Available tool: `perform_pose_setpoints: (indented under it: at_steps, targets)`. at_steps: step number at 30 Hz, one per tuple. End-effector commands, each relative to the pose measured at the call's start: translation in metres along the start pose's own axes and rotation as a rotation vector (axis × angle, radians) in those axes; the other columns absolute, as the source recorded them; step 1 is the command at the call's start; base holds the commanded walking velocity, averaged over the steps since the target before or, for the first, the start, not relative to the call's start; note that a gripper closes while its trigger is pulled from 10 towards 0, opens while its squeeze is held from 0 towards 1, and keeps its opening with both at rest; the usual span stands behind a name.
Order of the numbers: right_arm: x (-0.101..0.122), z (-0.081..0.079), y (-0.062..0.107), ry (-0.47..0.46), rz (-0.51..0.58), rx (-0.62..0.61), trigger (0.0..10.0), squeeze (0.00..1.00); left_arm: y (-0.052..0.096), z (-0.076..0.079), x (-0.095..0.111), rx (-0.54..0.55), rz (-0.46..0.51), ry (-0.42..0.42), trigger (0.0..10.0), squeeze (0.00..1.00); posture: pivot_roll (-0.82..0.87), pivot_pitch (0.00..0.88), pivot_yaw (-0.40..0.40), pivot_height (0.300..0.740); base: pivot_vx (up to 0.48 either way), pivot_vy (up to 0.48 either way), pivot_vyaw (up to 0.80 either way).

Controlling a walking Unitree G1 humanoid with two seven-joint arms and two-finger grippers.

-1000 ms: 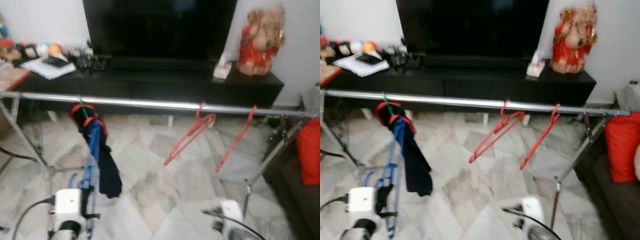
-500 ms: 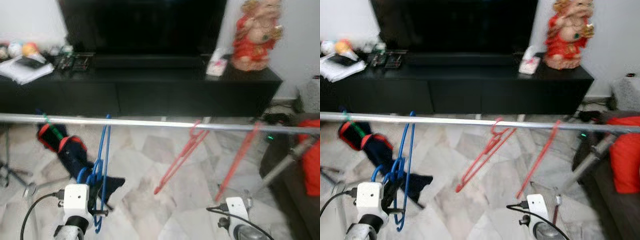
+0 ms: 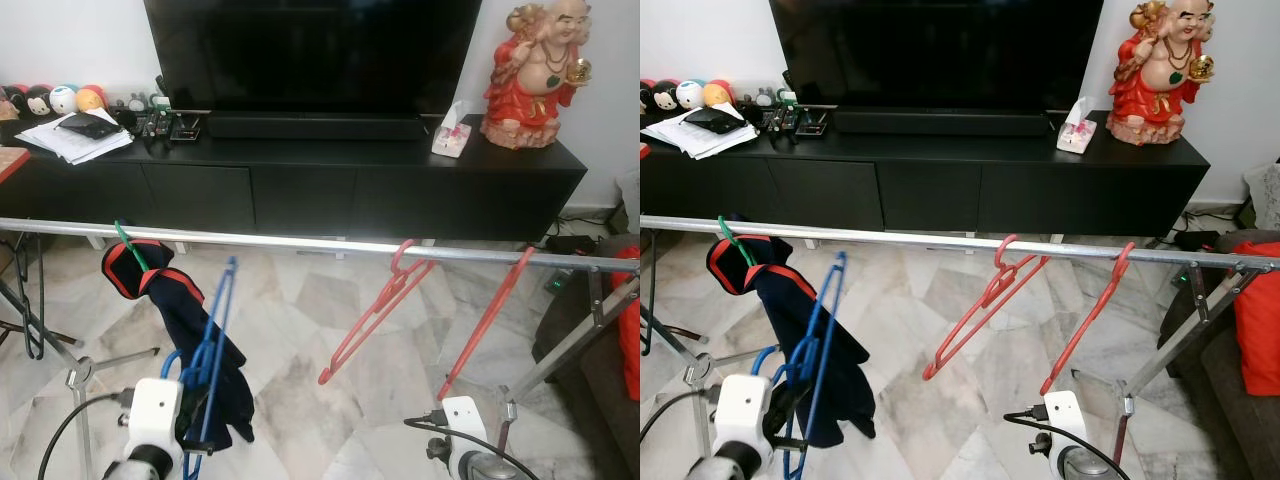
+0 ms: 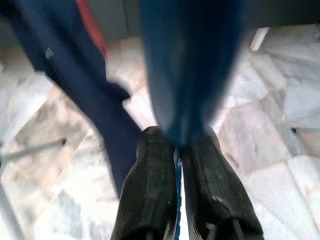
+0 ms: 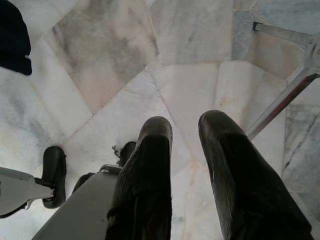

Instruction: Hang hanger

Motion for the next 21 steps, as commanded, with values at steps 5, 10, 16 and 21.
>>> perform_pose_setpoints:
  at_steps: [5, 10, 16, 21]
  targets:
    - [0.000, 0.001, 0.000, -0.004, -0.001, -0.002, 10.0, 0.00, -0.002, -0.015, 0.013, 0.152, 0.085, 0.061, 10.0, 0.00, -0.03, 0.000, -0.018, 0.740, 0.000, 0.000, 0.00]
    - [0.000, 0.001, 0.000, -0.005, -0.001, -0.001, 10.0, 0.00, 0.000, -0.014, 0.019, 0.152, 0.091, 0.076, 10.0, 0.00, -0.02, 0.000, -0.020, 0.740, 0.000, 0.000, 0.00]
    - [0.000, 0.002, 0.000, 0.001, -0.003, 0.002, 10.0, 0.00, 0.000, -0.011, 0.015, 0.151, 0.073, 0.044, 10.0, 0.00, -0.03, 0.000, -0.021, 0.740, 0.000, 0.000, 0.00]
    - [0.000, 0.002, 0.000, 0.003, -0.005, 0.001, 10.0, 0.00, 0.000, -0.011, 0.014, 0.146, 0.070, 0.035, 10.0, 0.00, -0.03, 0.000, -0.022, 0.740, 0.000, -0.213, 0.00]
Point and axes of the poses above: a point about 5 cm out from each wrist's last joint towards the gripper, its own y axis pointing back from the gripper into the wrist, its own x axis along the axis of the wrist's last joint, z = x × y, the point moved 3 cm from there along -y, pointing out of the wrist towards the gripper, and after that the axes turned 13 degrees about -y, right-handed, at the moved point
